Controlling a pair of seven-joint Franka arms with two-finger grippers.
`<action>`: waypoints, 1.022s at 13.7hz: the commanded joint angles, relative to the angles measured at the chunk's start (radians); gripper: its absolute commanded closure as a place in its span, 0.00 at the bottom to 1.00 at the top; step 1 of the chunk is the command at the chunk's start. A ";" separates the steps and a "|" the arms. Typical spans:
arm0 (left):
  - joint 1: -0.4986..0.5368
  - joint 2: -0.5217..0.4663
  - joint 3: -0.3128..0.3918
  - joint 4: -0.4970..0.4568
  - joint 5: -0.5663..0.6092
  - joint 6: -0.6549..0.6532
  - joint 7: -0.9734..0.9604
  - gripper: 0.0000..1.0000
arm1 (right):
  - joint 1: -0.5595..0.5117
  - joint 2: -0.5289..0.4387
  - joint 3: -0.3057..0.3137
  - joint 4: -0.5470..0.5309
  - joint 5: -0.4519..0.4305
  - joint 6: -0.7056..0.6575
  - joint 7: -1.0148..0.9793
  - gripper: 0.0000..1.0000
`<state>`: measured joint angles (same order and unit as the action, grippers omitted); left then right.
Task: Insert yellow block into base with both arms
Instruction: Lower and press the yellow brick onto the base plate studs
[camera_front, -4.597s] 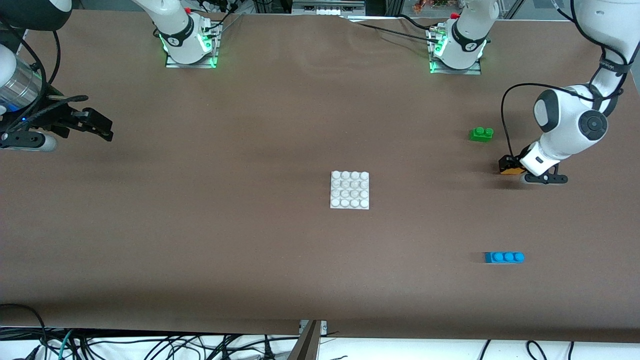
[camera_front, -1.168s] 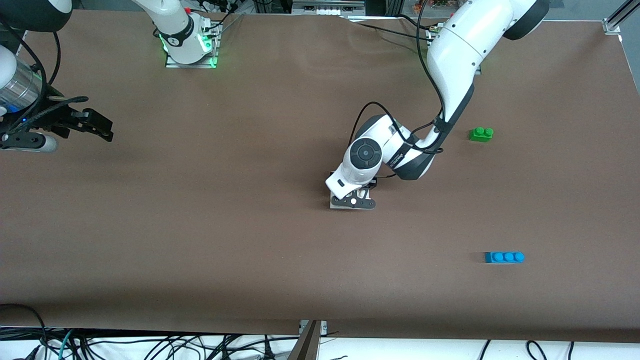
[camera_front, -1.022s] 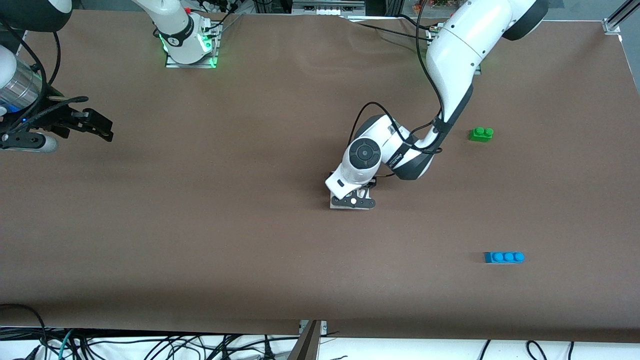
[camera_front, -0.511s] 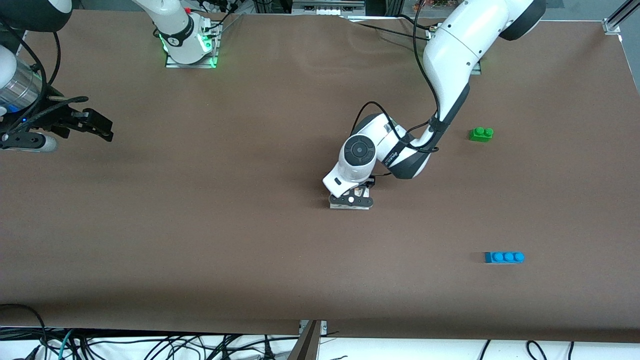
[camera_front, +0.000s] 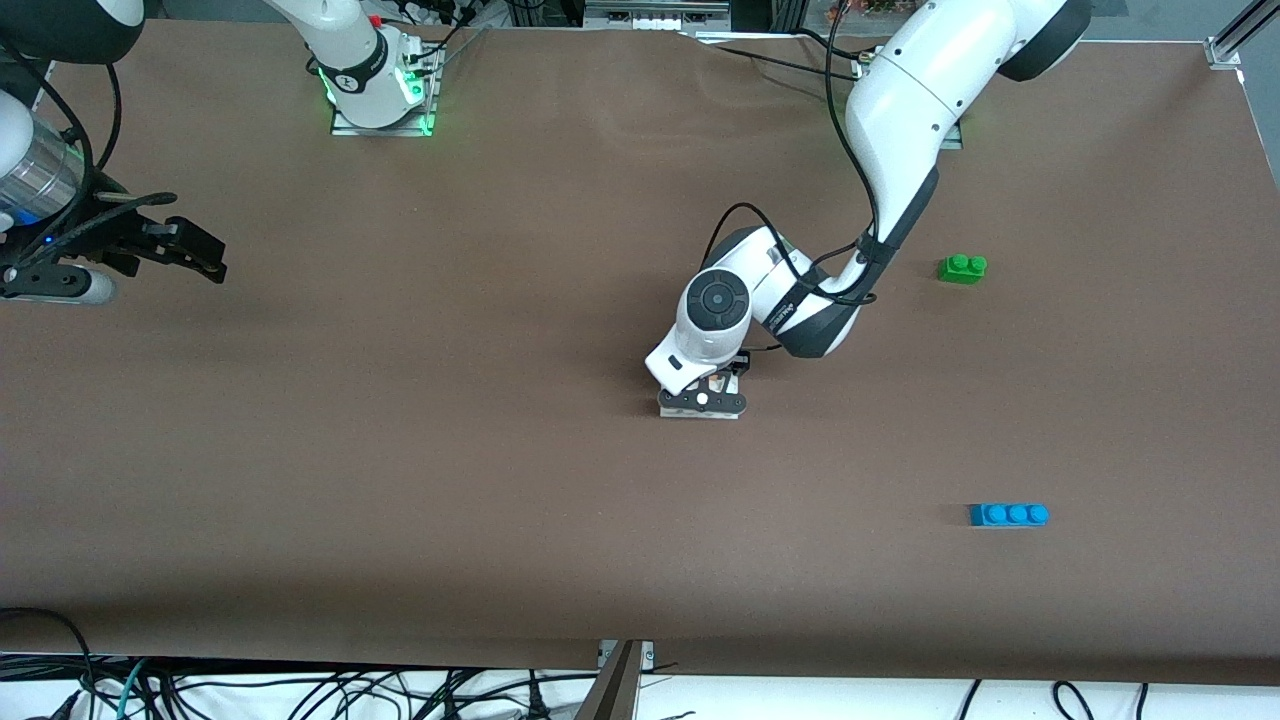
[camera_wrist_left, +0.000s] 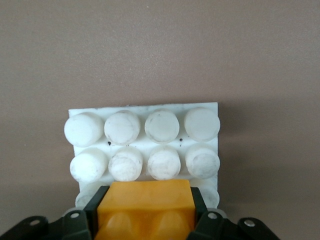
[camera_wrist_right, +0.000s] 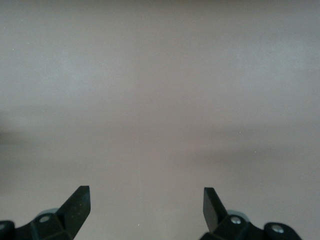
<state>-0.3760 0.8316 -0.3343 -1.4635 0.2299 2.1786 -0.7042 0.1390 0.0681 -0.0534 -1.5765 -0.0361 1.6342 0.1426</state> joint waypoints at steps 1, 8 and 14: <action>-0.004 0.014 0.009 0.003 0.039 0.023 -0.032 0.74 | -0.009 0.004 0.006 0.018 -0.002 -0.017 -0.014 0.00; -0.011 0.011 0.008 -0.014 0.040 0.012 -0.084 0.72 | -0.009 0.004 0.006 0.018 -0.002 -0.017 -0.014 0.00; -0.011 0.000 0.000 -0.012 0.039 -0.006 -0.069 0.72 | -0.009 0.004 0.006 0.018 -0.002 -0.017 -0.014 0.00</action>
<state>-0.3779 0.8312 -0.3345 -1.4637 0.2320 2.1770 -0.7657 0.1390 0.0681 -0.0534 -1.5765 -0.0361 1.6342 0.1426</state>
